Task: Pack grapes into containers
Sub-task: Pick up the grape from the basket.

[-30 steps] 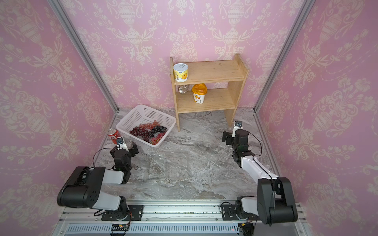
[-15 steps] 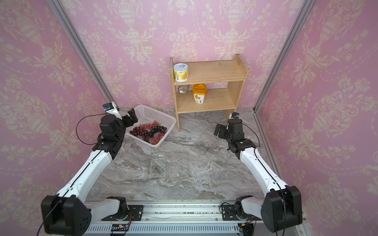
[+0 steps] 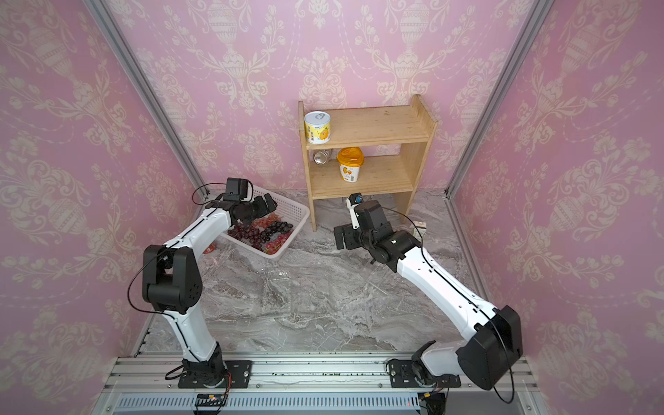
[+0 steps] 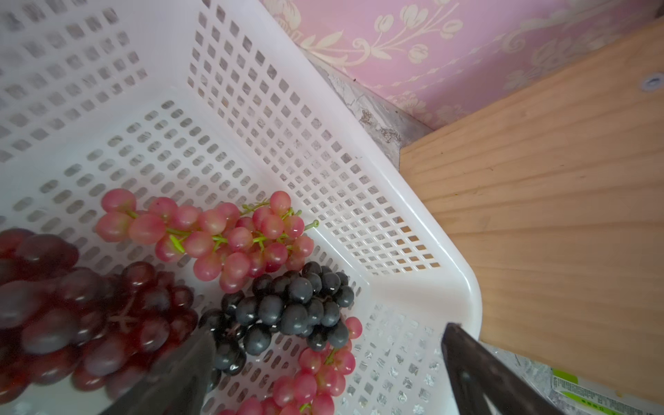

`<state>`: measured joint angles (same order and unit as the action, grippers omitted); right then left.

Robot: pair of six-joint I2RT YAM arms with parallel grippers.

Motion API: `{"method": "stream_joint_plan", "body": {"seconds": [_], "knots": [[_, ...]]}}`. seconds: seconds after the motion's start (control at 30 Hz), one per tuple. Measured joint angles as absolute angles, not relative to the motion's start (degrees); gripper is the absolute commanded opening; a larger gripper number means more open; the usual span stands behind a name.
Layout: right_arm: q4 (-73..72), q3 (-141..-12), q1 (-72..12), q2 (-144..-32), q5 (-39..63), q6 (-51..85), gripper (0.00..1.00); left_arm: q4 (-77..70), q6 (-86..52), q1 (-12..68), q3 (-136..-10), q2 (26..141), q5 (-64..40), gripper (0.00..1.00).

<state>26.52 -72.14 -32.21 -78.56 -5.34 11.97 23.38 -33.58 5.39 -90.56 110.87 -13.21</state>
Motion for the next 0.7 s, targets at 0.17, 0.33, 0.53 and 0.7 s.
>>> {"method": "stream_joint_plan", "body": {"seconds": [0.17,0.33,0.53,0.7], "knots": [[27.5,-72.4,-33.2,-79.3,-5.9,12.0,1.00,26.9,-38.3,5.5,-94.8,117.6,-18.8,0.93],[27.8,-72.4,-34.2,-79.6,-6.9,12.0,1.00,29.4,-42.0,5.5,-94.8,118.7,-21.8,0.89],[27.8,-72.4,-35.0,-80.4,-7.9,12.0,1.00,29.7,-44.8,5.5,-94.8,118.7,-23.2,0.81],[27.8,-72.4,-35.4,-80.5,-8.5,12.0,1.00,29.9,-45.5,5.1,-95.2,119.7,-23.2,0.66]]}}
